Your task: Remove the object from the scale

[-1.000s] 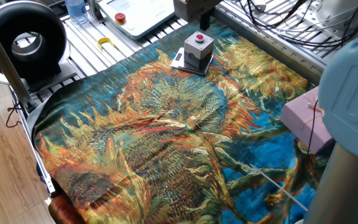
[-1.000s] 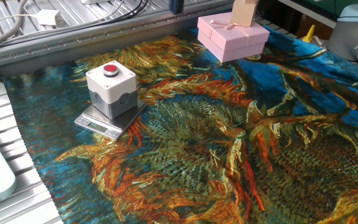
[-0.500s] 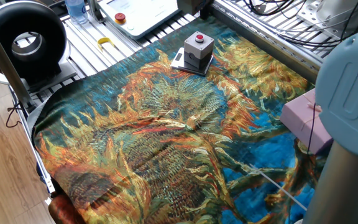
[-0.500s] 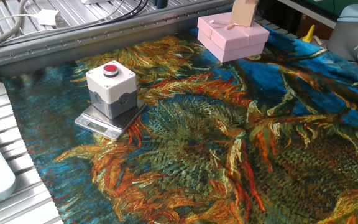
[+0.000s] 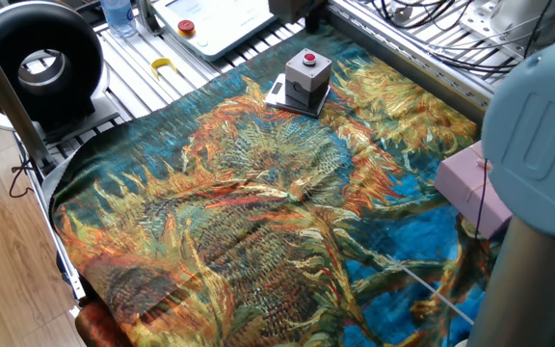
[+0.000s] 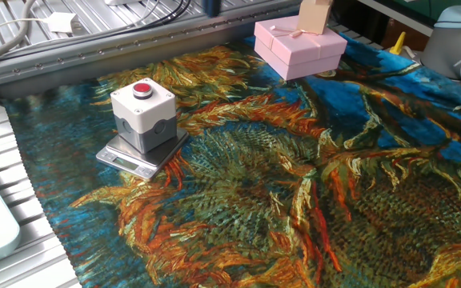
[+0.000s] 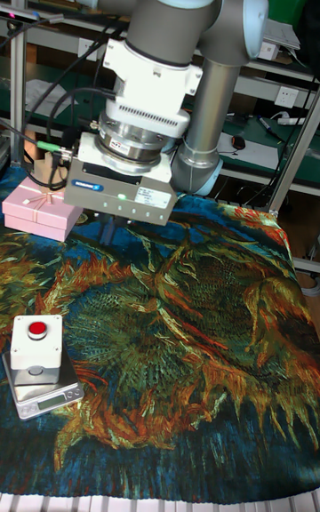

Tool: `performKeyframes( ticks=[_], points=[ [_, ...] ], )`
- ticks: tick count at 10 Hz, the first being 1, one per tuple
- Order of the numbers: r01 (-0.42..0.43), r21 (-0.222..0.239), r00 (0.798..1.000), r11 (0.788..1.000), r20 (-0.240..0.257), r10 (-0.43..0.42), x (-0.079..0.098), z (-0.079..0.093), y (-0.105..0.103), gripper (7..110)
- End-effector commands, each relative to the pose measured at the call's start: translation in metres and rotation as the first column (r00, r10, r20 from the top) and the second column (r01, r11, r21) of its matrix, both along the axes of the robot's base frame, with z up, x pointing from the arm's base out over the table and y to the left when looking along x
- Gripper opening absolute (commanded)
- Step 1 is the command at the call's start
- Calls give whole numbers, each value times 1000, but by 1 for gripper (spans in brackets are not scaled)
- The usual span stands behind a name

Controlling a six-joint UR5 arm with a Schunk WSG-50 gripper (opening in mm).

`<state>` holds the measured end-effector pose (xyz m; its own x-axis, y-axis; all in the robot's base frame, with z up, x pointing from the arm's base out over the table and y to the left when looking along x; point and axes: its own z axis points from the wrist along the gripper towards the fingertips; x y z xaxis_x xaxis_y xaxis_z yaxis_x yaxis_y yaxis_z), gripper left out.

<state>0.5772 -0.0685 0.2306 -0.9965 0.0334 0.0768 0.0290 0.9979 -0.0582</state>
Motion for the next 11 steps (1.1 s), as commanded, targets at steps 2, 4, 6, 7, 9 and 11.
performKeyframes(
  ticks=[2, 4, 6, 7, 9, 11],
  points=[
    [187, 36, 975, 982, -130, -181, -32, 5, 19, 7],
    [222, 4, 968, 975, -118, -220, -31, 5, 13, 7],
    [277, -16, 959, 961, -53, -277, -17, 3, 6, 7],
    [306, -34, 951, 951, -17, -307, -10, 2, 0, 7],
    [343, -59, 939, 938, 35, -341, 0, 2, -9, 7],
    [363, -15, 931, 932, 52, -362, 7, 0, 0, 7]
  ],
)
